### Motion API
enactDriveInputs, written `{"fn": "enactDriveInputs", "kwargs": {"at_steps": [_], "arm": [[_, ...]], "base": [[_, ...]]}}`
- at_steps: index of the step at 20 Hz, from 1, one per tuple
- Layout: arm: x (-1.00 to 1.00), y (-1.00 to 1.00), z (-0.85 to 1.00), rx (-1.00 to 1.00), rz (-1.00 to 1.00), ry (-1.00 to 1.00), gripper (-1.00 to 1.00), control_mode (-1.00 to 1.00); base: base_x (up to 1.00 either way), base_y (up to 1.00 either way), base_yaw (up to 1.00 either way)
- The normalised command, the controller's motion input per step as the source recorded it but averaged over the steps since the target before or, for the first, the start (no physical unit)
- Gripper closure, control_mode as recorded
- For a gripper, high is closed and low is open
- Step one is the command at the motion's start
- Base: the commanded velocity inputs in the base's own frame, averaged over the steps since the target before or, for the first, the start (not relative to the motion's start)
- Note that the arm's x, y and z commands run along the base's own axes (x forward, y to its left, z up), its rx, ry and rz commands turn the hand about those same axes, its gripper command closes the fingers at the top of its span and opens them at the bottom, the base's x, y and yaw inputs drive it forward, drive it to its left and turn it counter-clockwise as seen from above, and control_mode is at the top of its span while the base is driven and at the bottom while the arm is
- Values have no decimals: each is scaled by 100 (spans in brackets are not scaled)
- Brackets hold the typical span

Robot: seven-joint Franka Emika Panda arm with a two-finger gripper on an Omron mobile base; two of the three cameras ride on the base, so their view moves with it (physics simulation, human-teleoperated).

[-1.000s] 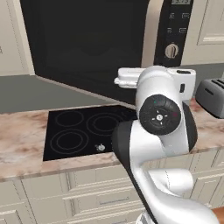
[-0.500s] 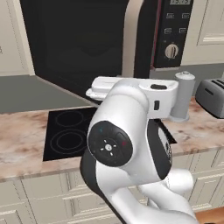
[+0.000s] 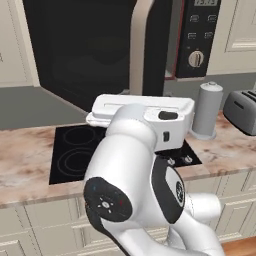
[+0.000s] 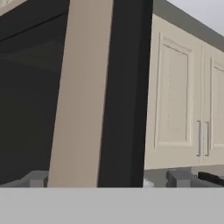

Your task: The microwave is finished heating the shrimp and garlic. Take the bowl containing the food and place it on the dining counter.

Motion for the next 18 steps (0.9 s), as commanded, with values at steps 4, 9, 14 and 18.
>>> {"fn": "enactDriveInputs", "kwargs": {"at_steps": [4, 9, 14, 18], "arm": [[-83, 0, -58, -6, 0, -7, -100, -100], [-14, 15, -4, 0, -1, -4, -100, -100], [0, 33, 0, -1, -2, -1, -100, -100], [0, 1, 0, -1, 0, 0, -100, -100]], "base": [[0, 0, 0], [0, 0, 0], [0, 0, 0], [0, 0, 0]]}}
